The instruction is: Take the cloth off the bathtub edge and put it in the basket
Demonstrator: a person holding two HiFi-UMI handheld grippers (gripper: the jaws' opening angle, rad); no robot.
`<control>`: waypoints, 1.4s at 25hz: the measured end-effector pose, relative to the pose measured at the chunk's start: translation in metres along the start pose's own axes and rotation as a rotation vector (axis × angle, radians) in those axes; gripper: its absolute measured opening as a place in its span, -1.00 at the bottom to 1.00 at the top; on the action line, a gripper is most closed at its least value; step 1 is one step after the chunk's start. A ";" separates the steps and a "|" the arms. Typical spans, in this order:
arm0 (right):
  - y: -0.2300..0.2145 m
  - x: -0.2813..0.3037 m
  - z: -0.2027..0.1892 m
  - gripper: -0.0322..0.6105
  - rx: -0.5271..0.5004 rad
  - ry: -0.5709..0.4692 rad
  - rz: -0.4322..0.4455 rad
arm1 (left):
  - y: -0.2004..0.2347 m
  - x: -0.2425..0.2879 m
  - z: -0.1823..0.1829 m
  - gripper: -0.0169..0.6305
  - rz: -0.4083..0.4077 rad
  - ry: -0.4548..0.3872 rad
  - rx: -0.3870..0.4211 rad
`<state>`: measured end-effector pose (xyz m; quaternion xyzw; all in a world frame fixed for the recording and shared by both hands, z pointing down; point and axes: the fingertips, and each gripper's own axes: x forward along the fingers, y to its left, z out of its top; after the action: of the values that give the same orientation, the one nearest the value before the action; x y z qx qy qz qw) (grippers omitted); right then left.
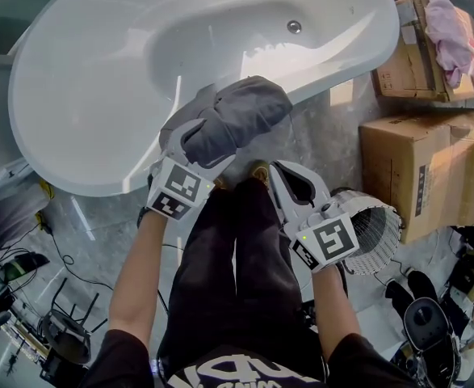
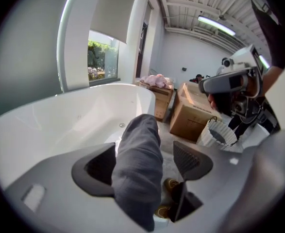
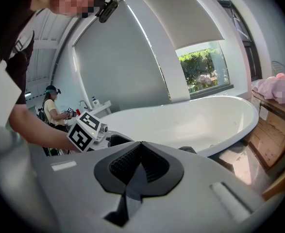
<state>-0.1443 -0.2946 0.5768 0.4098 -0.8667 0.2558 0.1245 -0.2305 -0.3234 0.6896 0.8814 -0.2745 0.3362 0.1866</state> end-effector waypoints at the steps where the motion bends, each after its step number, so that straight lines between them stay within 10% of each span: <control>1: 0.000 0.000 0.000 -0.87 0.001 0.001 0.000 | 0.001 0.004 -0.005 0.20 -0.002 0.022 0.003; 35: -0.005 -0.001 -0.023 -0.87 0.054 0.021 -0.021 | 0.010 0.063 -0.064 0.11 -0.031 0.380 0.070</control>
<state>-0.1398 -0.2847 0.5973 0.4194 -0.8537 0.2820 0.1252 -0.2286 -0.3210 0.7797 0.8120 -0.2089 0.5030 0.2097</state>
